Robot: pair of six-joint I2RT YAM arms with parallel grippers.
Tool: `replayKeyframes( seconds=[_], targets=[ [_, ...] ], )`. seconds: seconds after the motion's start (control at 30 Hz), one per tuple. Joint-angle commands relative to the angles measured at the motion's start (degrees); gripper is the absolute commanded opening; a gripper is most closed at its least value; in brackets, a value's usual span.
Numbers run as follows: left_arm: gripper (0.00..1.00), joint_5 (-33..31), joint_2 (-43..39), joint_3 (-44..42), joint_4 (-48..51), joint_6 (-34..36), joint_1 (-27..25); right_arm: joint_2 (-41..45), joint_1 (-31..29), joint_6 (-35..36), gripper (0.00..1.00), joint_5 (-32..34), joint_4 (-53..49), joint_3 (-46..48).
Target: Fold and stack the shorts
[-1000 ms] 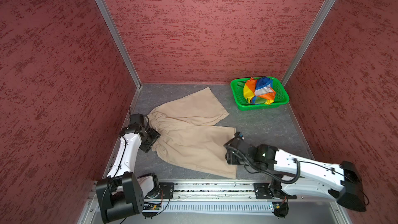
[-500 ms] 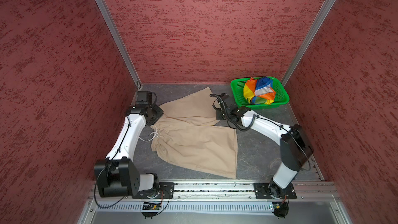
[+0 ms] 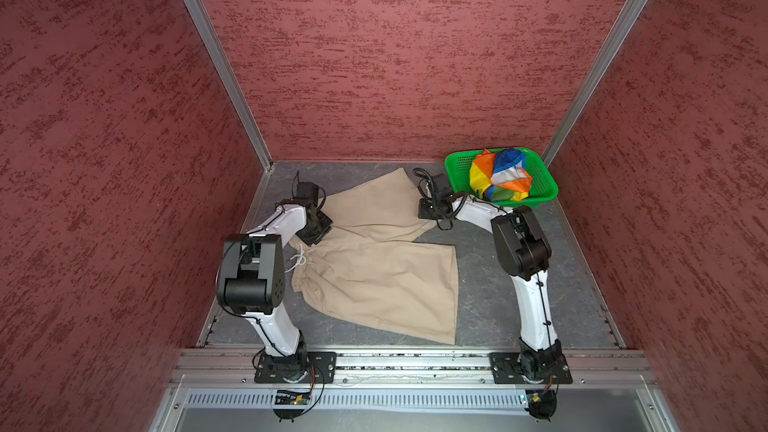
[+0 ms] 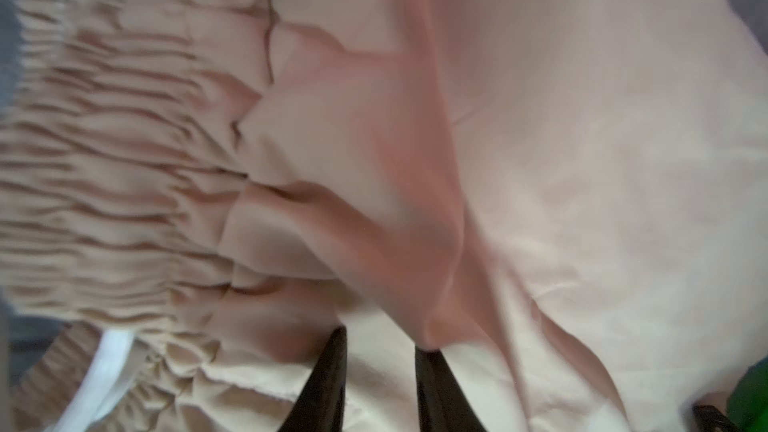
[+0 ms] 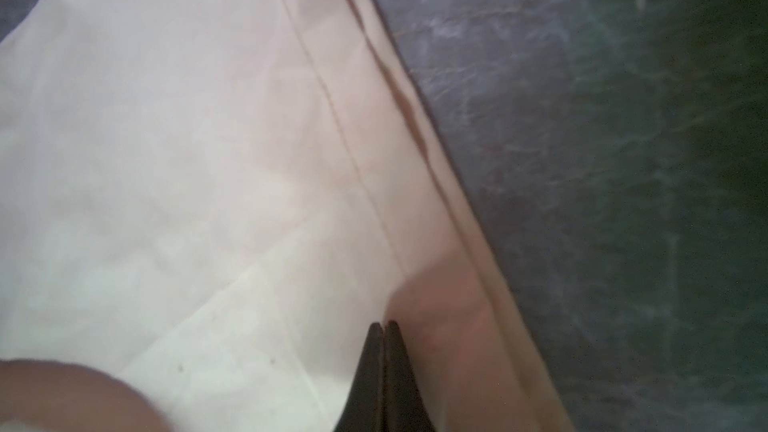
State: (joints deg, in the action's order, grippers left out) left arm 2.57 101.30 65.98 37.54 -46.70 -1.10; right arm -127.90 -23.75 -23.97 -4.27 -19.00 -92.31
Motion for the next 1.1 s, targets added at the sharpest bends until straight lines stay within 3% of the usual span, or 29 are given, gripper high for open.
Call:
replayKeyframes(
  seconds=[0.0,0.2,0.53,0.6,0.67,0.87,1.0,1.07],
  targets=[
    [0.3,0.46,2.62,0.24,-2.92,-0.24,-0.84,-2.06,1.9,-0.38,0.0,-0.21,-0.35,-1.1],
    [0.33,2.39,9.11,4.34,-4.94,0.74,-3.35,-3.32,6.82,0.09,0.0,0.37,-2.38,-2.39],
    [0.34,4.88,15.18,11.45,-5.82,0.97,-4.44,2.67,6.76,0.28,0.0,0.27,-4.29,-4.97],
    [0.34,4.83,13.48,11.31,-5.14,1.44,-4.2,4.7,6.32,-0.41,0.0,-0.85,-4.46,-4.16],
    [0.42,4.45,9.83,9.63,-4.15,1.69,-3.69,7.32,5.07,-0.47,0.02,-0.73,-4.55,-2.33],
    [0.54,4.32,-3.47,3.6,-0.78,1.6,-0.89,15.38,-0.94,2.15,0.32,5.51,-6.34,1.36],
    [0.55,3.96,-11.97,0.43,2.37,3.8,-0.17,22.69,-7.65,7.08,0.41,13.42,-6.42,7.51],
    [0.51,3.3,-15.74,-1.66,4.35,4.79,-0.14,26.63,-11.42,9.33,0.44,17.78,-6.25,12.08]
  ],
)
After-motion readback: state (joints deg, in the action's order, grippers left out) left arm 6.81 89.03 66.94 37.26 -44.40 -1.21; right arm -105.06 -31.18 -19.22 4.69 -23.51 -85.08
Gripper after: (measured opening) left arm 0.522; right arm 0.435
